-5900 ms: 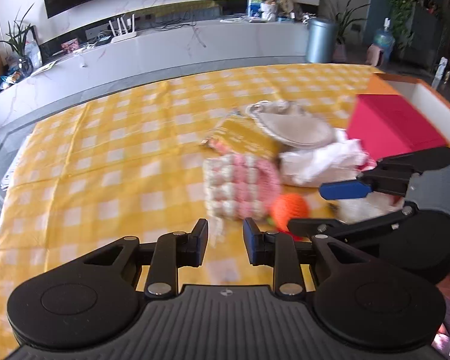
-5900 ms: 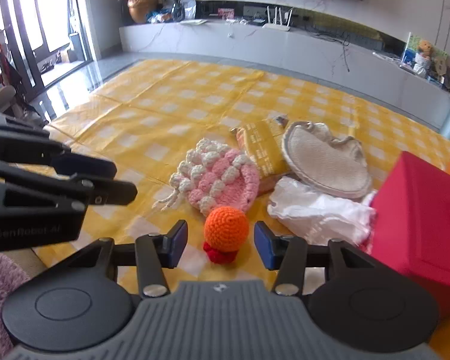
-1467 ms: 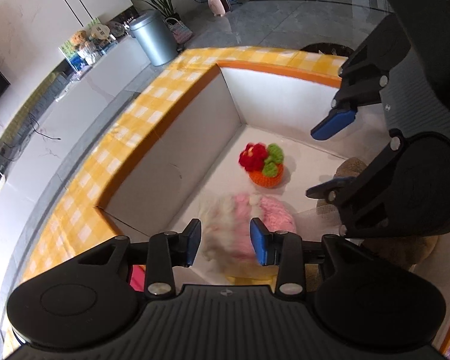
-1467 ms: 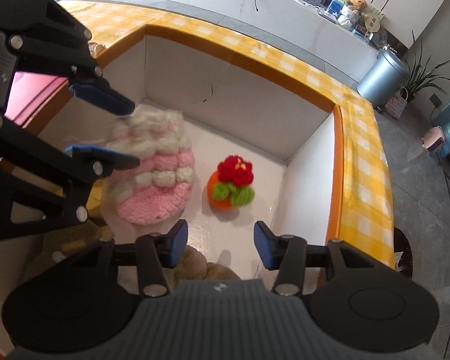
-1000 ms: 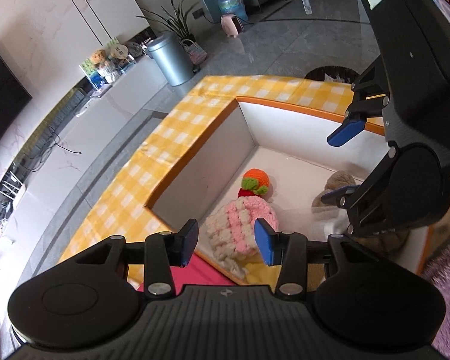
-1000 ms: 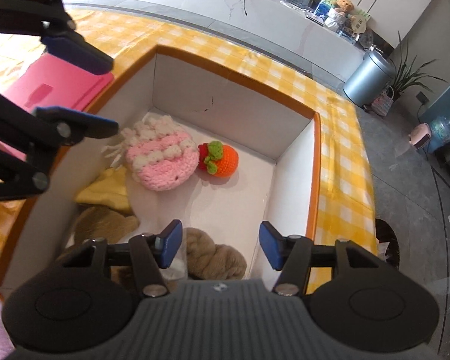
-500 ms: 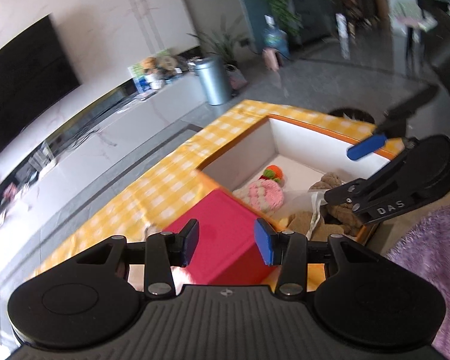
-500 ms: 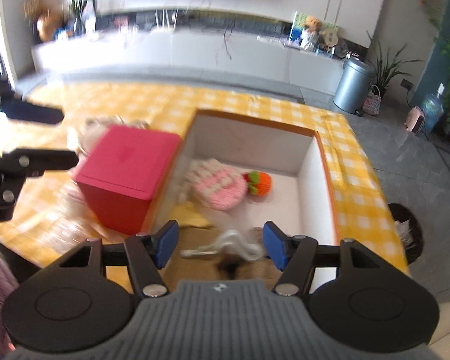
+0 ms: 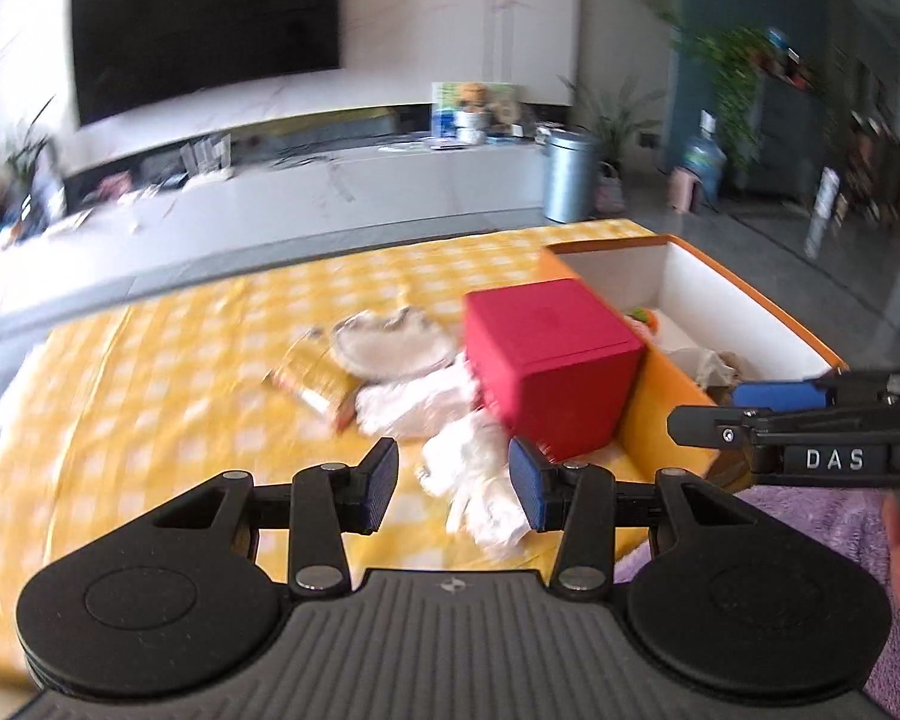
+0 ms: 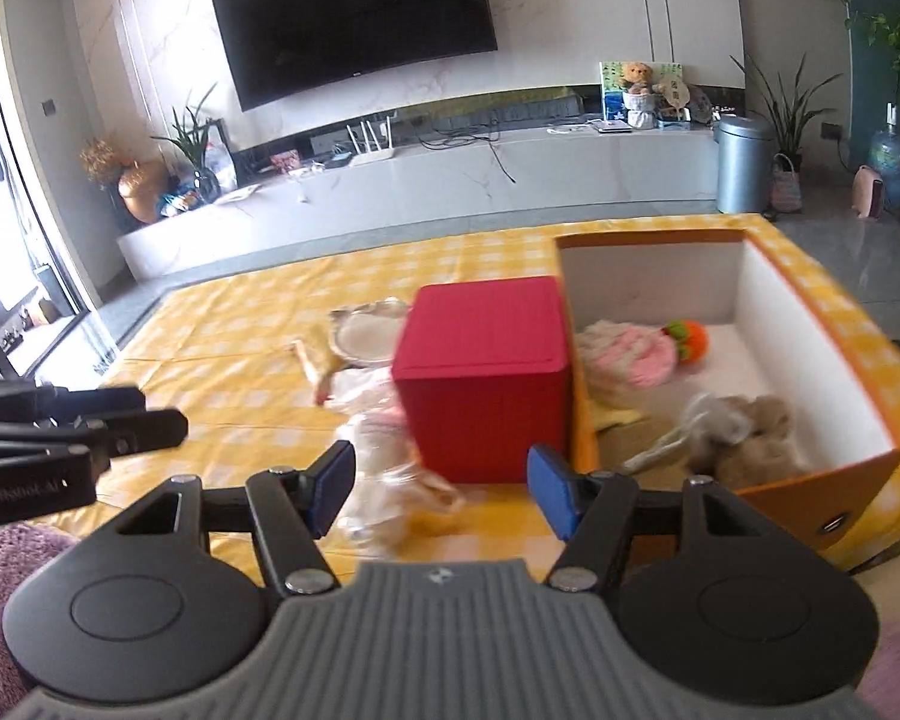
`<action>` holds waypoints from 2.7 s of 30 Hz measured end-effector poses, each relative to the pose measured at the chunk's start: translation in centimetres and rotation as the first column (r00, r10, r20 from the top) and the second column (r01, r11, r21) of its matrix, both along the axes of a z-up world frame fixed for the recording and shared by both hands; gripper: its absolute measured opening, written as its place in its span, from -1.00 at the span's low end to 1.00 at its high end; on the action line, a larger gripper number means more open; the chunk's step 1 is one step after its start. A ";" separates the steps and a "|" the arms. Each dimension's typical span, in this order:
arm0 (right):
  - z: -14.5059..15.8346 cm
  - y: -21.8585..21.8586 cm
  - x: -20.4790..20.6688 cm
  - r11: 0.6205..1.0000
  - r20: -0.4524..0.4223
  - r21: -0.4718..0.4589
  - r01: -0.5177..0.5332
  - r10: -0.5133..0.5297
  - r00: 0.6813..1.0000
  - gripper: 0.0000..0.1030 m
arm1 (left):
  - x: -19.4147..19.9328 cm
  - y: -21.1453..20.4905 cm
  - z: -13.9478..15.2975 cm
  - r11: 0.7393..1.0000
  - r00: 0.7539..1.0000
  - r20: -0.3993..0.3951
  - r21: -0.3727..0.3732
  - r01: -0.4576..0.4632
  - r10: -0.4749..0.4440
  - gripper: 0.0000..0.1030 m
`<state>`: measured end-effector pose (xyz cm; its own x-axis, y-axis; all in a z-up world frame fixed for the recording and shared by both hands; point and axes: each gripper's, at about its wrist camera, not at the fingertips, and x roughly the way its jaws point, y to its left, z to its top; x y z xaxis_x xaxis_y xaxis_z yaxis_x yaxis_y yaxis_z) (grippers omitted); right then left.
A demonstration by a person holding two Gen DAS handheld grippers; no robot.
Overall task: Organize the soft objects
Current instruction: 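Move both grippers back over the remaining items on the table, then grasp the white crumpled cloth with the left gripper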
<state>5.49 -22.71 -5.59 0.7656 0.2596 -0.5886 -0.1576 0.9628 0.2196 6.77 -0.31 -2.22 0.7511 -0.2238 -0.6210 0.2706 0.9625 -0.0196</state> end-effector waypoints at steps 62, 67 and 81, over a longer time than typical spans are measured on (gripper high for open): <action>-5.2 12.4 29.2 0.748 -0.366 -0.348 -0.565 0.446 0.816 0.05 | 23.9 -2.4 -14.3 0.787 0.784 -0.288 0.137 0.602 -0.549 0.26; -5.7 12.3 29.3 0.750 -0.366 -0.343 -0.565 0.447 0.816 0.06 | 24.9 -2.1 -14.8 0.824 0.808 -0.313 0.115 0.554 -0.500 -0.27; -2.5 11.5 28.0 0.781 -0.294 -0.356 -0.514 0.428 0.855 0.06 | 20.9 3.3 -7.3 0.918 0.917 -0.206 0.133 0.373 -0.343 -0.85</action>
